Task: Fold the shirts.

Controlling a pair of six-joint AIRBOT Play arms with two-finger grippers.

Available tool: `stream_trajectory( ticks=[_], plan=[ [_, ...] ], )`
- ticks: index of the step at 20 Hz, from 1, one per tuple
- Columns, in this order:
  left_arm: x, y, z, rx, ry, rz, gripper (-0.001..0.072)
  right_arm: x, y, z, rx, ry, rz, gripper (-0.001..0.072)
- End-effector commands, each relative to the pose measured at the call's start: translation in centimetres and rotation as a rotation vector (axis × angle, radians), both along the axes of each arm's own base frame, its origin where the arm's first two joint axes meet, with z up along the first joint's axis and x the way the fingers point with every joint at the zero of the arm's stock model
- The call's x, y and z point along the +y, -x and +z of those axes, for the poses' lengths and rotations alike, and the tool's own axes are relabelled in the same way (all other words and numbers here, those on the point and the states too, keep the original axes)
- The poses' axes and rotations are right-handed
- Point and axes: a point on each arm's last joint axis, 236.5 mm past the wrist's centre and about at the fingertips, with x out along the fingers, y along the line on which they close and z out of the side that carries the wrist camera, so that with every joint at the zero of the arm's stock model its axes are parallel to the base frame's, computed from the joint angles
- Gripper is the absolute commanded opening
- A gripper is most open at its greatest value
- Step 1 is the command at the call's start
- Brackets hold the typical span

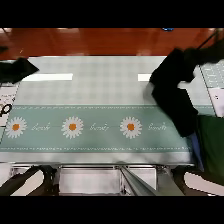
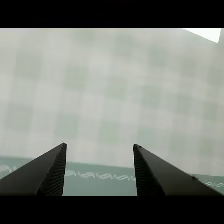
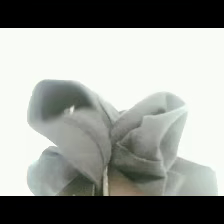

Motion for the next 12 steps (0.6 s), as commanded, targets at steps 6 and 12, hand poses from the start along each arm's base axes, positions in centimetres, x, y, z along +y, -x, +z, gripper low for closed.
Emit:
stream_trajectory(
  ticks=[6,12],
  plan=[
    [-4.0,2.7,8.1,-0.21,-0.065,-0.12,0.0507,4.7,8.4,26.8,-0.626,-0.039,0.135,0.0025],
    [-3.1,2.6,7.8,-0.211,-0.126,-0.113,0.0507,11.8,12.7,30.6,-0.701,-0.199,0.382,0.0025]
  ],
)
